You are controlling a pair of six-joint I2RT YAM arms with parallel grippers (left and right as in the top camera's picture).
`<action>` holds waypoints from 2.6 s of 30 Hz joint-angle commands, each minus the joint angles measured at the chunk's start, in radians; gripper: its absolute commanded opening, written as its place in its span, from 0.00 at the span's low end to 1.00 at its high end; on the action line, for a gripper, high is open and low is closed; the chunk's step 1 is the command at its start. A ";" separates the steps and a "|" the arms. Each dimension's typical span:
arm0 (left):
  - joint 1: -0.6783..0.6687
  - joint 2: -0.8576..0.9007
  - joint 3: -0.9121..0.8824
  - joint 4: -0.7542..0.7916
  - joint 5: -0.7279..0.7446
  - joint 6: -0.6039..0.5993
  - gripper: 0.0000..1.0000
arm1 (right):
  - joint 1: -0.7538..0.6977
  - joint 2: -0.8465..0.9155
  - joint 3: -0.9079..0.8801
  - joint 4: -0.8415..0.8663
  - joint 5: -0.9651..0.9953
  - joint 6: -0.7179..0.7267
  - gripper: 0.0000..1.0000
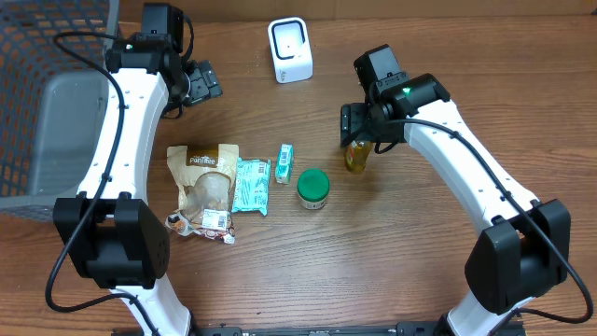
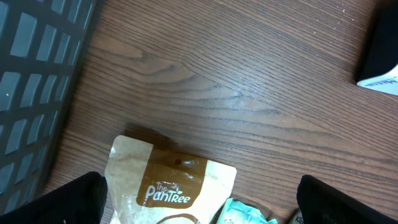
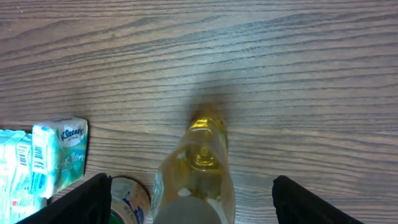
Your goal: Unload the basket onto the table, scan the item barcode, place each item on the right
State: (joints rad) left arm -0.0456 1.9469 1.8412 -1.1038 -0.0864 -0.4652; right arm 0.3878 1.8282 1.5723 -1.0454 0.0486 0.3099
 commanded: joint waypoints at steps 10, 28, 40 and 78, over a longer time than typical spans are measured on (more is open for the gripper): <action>-0.001 -0.013 0.019 0.001 0.005 -0.010 1.00 | 0.006 0.029 -0.003 -0.006 -0.028 -0.027 0.75; -0.001 -0.013 0.019 0.001 0.005 -0.010 1.00 | 0.006 0.048 -0.011 -0.009 -0.027 -0.029 0.75; -0.001 -0.013 0.019 0.001 0.005 -0.010 1.00 | 0.007 0.049 -0.024 0.016 -0.027 -0.030 0.69; -0.001 -0.013 0.019 0.001 0.005 -0.010 1.00 | 0.006 0.049 -0.024 -0.024 -0.025 -0.031 0.52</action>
State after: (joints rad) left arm -0.0456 1.9469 1.8412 -1.1038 -0.0864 -0.4652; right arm 0.3878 1.8771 1.5566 -1.0718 0.0257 0.2836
